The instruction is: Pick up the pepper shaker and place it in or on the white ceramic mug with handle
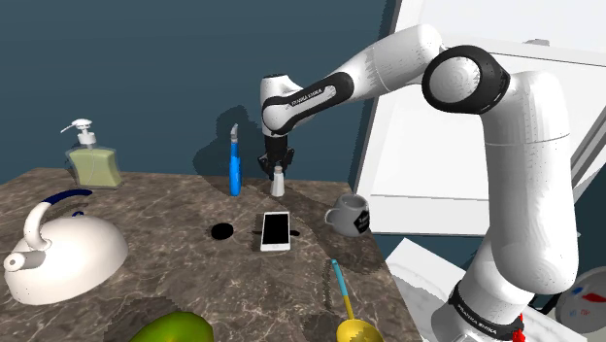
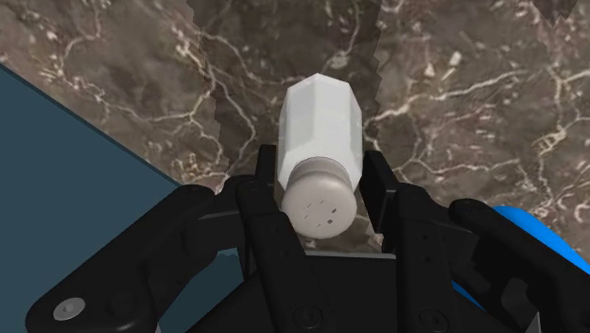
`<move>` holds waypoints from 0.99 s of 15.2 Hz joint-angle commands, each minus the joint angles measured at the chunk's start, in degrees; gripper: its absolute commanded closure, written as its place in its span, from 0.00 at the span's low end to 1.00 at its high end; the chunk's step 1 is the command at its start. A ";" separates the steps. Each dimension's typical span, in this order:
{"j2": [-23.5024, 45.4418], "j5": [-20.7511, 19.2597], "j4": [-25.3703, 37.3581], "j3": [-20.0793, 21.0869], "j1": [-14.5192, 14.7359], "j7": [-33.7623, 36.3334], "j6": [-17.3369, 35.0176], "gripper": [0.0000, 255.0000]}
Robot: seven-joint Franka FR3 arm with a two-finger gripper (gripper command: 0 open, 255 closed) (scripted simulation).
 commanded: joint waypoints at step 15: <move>-3.32 0.69 5.22 0.25 -0.01 -1.08 -8.51 1.00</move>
